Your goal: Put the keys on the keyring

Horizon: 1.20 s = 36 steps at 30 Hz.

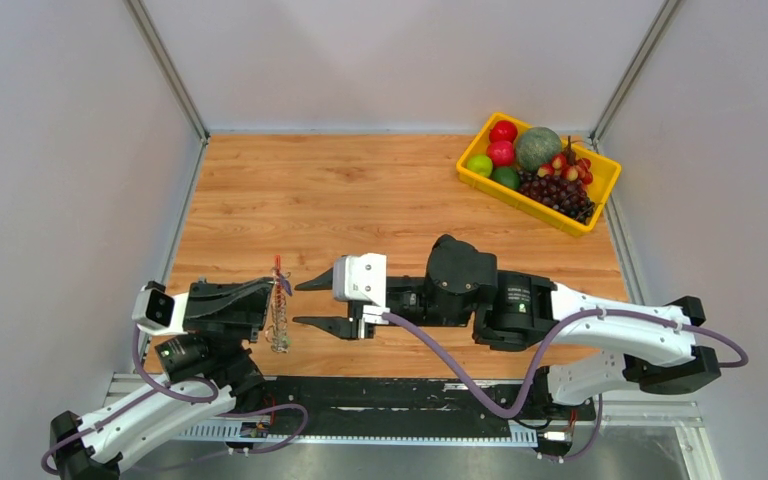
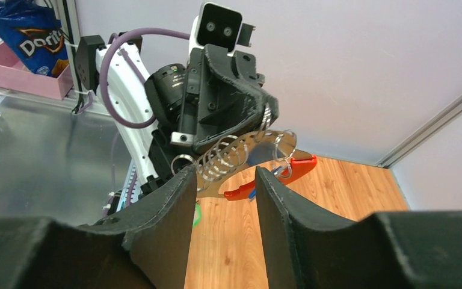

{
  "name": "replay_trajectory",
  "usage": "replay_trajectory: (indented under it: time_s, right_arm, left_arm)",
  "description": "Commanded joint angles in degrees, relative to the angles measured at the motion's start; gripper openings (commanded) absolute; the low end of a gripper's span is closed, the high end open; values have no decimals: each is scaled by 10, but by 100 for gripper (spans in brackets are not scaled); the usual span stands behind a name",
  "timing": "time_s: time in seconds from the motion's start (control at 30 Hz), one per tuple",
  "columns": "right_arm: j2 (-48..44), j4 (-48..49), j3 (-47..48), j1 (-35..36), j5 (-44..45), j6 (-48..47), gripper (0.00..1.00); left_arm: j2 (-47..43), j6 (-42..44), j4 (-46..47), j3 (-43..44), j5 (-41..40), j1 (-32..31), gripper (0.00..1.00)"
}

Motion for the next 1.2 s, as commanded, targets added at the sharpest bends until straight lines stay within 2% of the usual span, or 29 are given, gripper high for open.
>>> replay_trajectory:
  time_s: [0.0, 0.8, 0.93, 1.07, 1.17]
  right_arm:
    - [12, 48, 51, -19, -20, 6, 45]
    - [55, 62, 86, -27, -63, 47, 35]
    - [60, 61, 90, -29, -70, 54, 26]
    - [62, 60, 92, -33, -75, 58, 12]
    - [63, 59, 92, -35, -78, 59, 9]
  left_arm:
    - [7, -14, 53, 7, 10, 2, 0]
    - [4, -17, 76, 5, 20, 2, 0]
    - [7, -20, 78, 9, 24, 2, 0]
    - [8, -21, 79, 10, 25, 2, 0]
    - [8, -21, 80, 11, 26, 3, 0]
